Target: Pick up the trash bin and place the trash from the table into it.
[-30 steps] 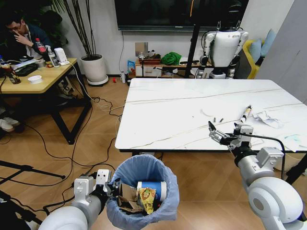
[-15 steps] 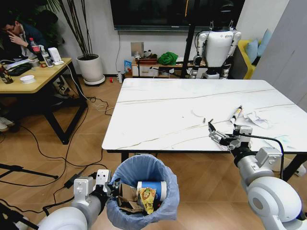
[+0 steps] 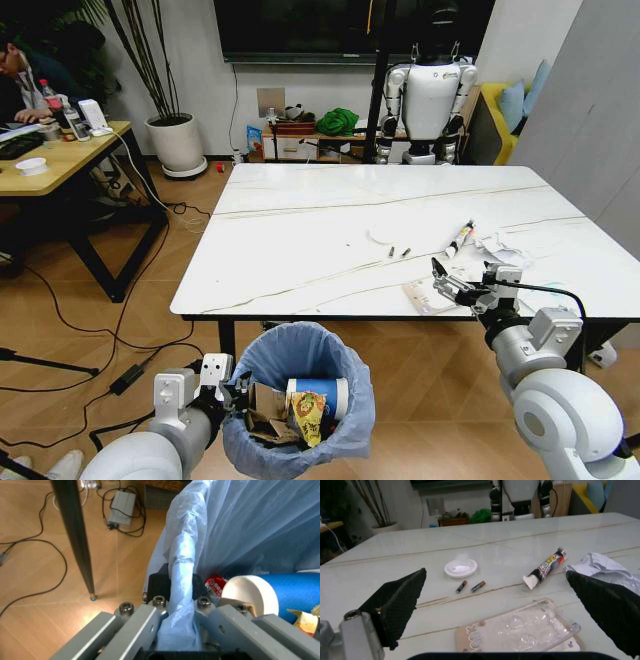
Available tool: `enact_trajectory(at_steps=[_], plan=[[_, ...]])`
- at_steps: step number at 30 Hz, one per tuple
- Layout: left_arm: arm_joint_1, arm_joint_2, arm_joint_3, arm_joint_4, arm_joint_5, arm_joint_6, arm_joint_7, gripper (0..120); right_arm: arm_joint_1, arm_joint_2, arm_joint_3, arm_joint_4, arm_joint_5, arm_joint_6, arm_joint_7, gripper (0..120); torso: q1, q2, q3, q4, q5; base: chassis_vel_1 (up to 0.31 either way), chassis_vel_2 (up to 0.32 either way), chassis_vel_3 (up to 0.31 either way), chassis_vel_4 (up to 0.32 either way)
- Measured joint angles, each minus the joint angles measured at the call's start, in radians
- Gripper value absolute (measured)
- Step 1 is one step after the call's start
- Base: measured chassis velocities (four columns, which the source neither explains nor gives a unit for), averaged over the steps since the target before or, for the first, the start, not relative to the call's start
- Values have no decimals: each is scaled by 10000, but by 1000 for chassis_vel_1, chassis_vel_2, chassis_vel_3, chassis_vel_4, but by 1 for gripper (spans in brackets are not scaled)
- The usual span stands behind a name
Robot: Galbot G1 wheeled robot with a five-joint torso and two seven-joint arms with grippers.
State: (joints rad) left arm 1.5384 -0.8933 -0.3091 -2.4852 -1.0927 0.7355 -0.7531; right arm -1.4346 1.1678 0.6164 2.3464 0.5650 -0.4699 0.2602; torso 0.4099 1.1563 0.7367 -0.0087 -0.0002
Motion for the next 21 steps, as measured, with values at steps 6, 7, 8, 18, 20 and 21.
enact_trajectory(at_steps=[6,7,8,18,20,21], plan=[[23,-1,-9,-6,3,0,5,0,18,39,-145,-151,48,0,36,100,-2,1,-1,1,4,-132,-128,129,126],[39,-3,-20,-20,1,0,6,0,23,55,-209,-196,72,0,45,100,-2,1,-1,1,1,-136,-150,121,128],[49,-10,-25,-27,-3,0,7,0,31,67,-262,-238,104,-1,66,100,-1,1,-1,0,2,-139,-137,127,141],[106,-102,-33,-51,45,0,31,0,220,114,-856,-755,588,225,715,100,-1,0,0,0,2,-87,-93,84,81],[120,-111,-42,-48,80,0,45,0,412,151,-1084,-937,1163,203,1080,100,-3,1,-1,1,2,0,0,0,0],[120,-111,-42,-48,80,0,45,0,412,151,-1084,-937,1163,203,1080,100,-3,1,-1,1,2,0,0,0,0]])
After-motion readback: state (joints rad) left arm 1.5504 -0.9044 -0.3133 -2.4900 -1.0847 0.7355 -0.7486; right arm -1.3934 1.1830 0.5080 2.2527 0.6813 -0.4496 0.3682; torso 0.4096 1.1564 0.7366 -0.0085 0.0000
